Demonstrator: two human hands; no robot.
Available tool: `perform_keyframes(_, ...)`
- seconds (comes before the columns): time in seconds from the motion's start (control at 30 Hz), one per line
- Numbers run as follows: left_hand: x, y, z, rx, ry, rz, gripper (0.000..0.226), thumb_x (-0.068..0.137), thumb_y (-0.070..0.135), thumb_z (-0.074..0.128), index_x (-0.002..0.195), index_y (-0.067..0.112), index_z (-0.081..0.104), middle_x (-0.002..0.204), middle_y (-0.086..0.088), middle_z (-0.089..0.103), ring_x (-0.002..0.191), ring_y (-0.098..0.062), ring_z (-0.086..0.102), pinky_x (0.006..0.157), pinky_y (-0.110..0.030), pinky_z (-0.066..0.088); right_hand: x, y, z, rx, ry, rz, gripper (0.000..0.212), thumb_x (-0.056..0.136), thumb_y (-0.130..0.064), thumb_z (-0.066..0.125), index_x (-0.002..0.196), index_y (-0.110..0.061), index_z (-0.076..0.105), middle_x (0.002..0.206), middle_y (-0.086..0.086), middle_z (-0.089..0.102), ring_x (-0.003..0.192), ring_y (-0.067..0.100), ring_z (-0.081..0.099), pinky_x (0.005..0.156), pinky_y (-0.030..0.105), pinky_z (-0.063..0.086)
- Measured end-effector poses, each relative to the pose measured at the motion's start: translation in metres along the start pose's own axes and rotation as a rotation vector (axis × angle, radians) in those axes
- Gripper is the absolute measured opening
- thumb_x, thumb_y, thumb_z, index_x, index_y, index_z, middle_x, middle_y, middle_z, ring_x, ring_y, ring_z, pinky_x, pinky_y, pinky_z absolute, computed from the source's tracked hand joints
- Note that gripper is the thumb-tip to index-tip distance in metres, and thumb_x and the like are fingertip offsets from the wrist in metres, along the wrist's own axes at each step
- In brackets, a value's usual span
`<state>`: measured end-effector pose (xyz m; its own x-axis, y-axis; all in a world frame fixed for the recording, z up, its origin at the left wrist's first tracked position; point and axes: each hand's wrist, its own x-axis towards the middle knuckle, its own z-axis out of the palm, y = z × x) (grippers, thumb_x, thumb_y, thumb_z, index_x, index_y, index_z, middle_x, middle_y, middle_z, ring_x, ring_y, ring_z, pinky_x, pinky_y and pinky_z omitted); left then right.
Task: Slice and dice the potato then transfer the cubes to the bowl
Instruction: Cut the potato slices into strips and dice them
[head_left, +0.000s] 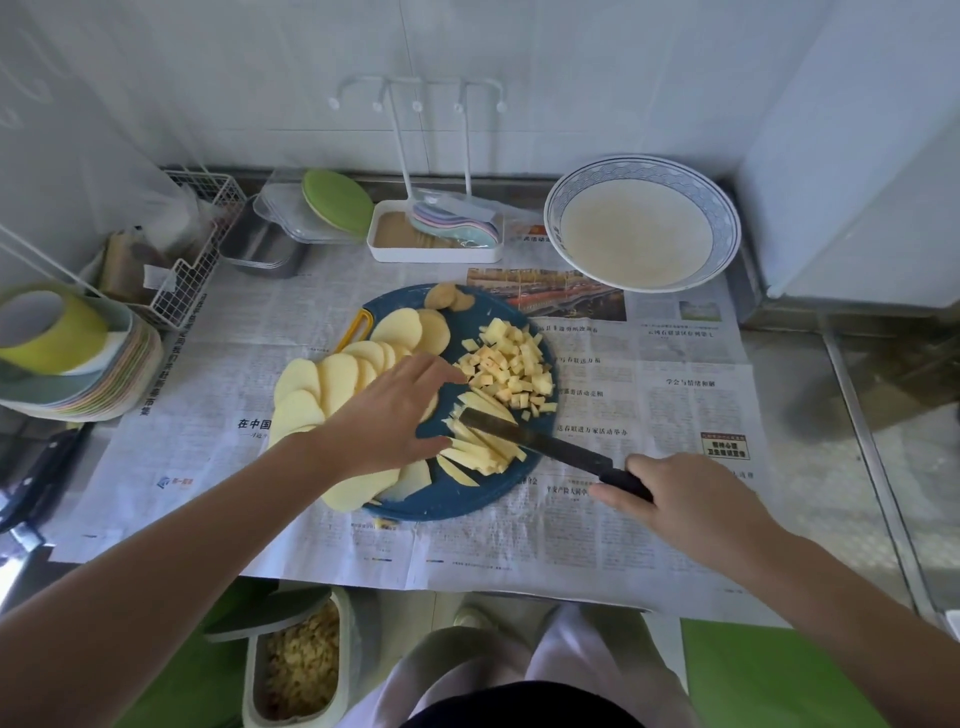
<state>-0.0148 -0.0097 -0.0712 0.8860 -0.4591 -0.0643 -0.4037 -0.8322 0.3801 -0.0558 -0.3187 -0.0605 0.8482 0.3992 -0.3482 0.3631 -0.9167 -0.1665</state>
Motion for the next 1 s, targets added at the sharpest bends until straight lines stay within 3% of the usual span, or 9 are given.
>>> perform_keyframes(0.13, 0.004, 0.026, -0.004, -0.052, -0.017, 0.190, 0.042, 0.083, 0.033, 0.056, 0.123, 0.021, 0.052, 0.117, 0.005, 0.052, 0.107, -0.009, 0.045, 0.093, -0.022, 0.035, 0.006, -0.009, -0.001, -0.044, 0.014, -0.029, 0.048, 0.088, -0.072, 0.025, 0.078, -0.027, 0.039, 0.057, -0.009, 0.045, 0.044, 0.005, 0.040, 0.044, 0.020, 0.028)
perform_keyframes(0.27, 0.017, 0.020, -0.003, -0.159, -0.046, 0.020, 0.052, 0.081, 0.002, 0.055, 0.130, 0.018, 0.048, 0.124, 0.005, 0.046, 0.107, -0.003, 0.040, 0.088, -0.009, 0.028, 0.008, -0.005, -0.002, 0.094, 0.029, 0.029, 0.049, 0.086, -0.071, 0.029, 0.070, -0.026, 0.041, 0.055, -0.008, 0.046, 0.042, 0.005, 0.040, 0.043, 0.017, 0.029)
perform_keyframes(0.33, 0.022, 0.008, 0.000, -0.182, -0.084, -0.098, 0.056, 0.083, 0.000, 0.055, 0.135, 0.018, 0.044, 0.132, 0.002, 0.042, 0.120, -0.009, 0.040, 0.091, -0.009, 0.025, 0.003, 0.003, -0.001, 0.219, 0.038, 0.080, 0.055, 0.081, -0.072, 0.029, 0.069, -0.022, 0.047, 0.053, -0.006, 0.046, 0.040, 0.005, 0.038, 0.042, 0.018, 0.030)
perform_keyframes(0.5, 0.025, -0.002, 0.024, 0.012, -0.344, 0.028, 0.090, 0.071, 0.033, 0.082, 0.145, 0.031, 0.030, 0.148, 0.008, 0.030, 0.135, -0.011, 0.025, 0.105, -0.023, 0.027, -0.012, 0.020, 0.010, 0.449, 0.092, 0.196, 0.062, 0.075, -0.073, 0.036, 0.061, -0.014, 0.046, 0.045, -0.008, 0.037, 0.035, 0.007, 0.033, 0.042, 0.020, 0.030)
perform_keyframes(0.63, 0.034, -0.008, 0.039, 0.205, -0.386, 0.199, 0.110, 0.061, 0.055, 0.081, 0.150, 0.032, 0.021, 0.155, 0.007, 0.023, 0.139, -0.016, 0.017, 0.114, -0.033, 0.021, -0.020, 0.027, 0.020, 0.527, 0.115, 0.220, 0.064, 0.075, -0.073, 0.038, 0.062, -0.011, 0.048, 0.043, -0.007, 0.035, 0.037, 0.007, 0.032, 0.044, 0.020, 0.027)
perform_keyframes(0.73, 0.043, -0.009, 0.041, 0.269, -0.375, 0.220, 0.110, 0.062, 0.062, 0.077, 0.151, 0.029, 0.020, 0.154, 0.006, 0.023, 0.138, -0.017, 0.016, 0.113, -0.032, 0.014, -0.024, 0.026, 0.026, 0.531, 0.115, 0.213, 0.065, 0.076, -0.072, 0.038, 0.064, -0.010, 0.052, 0.044, -0.005, 0.037, 0.036, 0.007, 0.033, 0.044, 0.022, 0.029)
perform_keyframes(1.0, 0.048, -0.014, 0.041, 0.166, -0.358, 0.188, 0.100, 0.066, 0.058, 0.078, 0.147, 0.023, 0.031, 0.149, 0.001, 0.028, 0.138, -0.018, 0.021, 0.113, -0.032, 0.018, -0.024, 0.014, 0.033, 0.607, 0.074, 0.187, 0.055, 0.081, -0.065, 0.043, 0.059, -0.014, 0.042, 0.041, -0.009, 0.033, 0.038, 0.008, 0.029, 0.044, 0.021, 0.027)
